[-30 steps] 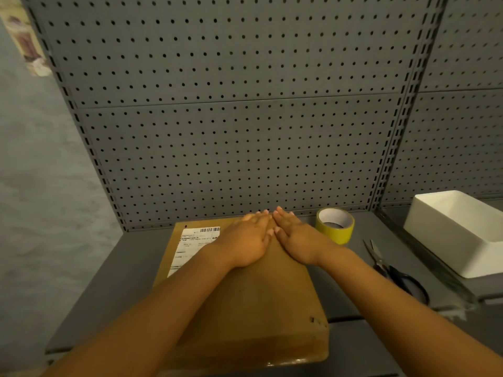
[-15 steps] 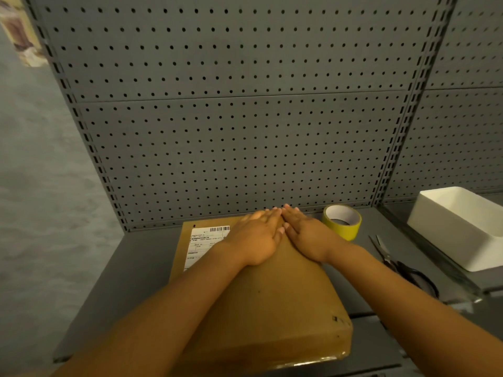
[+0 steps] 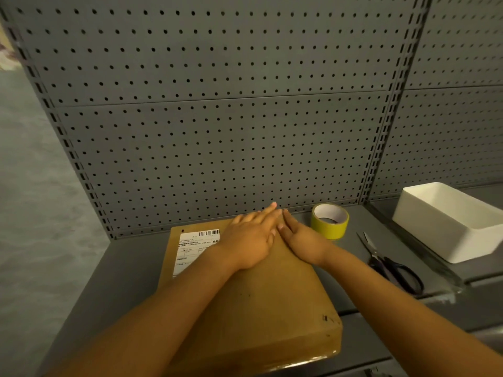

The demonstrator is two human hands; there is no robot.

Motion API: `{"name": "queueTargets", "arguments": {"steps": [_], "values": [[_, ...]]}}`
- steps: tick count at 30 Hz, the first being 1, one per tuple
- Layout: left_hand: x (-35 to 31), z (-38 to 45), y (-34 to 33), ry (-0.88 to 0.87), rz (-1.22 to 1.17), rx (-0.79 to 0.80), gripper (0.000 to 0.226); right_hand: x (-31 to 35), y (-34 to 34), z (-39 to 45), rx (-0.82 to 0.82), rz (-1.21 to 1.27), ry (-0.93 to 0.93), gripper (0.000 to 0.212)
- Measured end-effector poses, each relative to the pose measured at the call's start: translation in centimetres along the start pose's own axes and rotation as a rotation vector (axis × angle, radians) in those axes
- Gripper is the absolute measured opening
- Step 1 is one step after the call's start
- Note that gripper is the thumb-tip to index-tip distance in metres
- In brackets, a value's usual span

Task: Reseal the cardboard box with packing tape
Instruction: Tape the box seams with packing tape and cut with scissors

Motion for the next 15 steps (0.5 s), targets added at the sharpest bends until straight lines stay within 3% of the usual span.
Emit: {"name": "queueTargets", "arguments": {"steps": [5,15], "values": [[-0.1,0.5,-0.2,-0.008,0.005,0.042,0.049,-1.0,0.4,0.5,0.02,0.061,-0.004,0.07],[-0.3,1.6,-0.7,0.009,-0.074,0.048,0.049,-1.1,-0.6,0.7,0.027,0.295,0.065,0.053]]}}
Point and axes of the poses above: each hand's wrist, its own z-axis towards the middle knuckle, its own y-axis out of the back of the hand, x = y × z, the point moved 10 cm from there along z, towards the middle knuckle, and after that the axes turned 10 degrees about z, right-handed, at the moved point
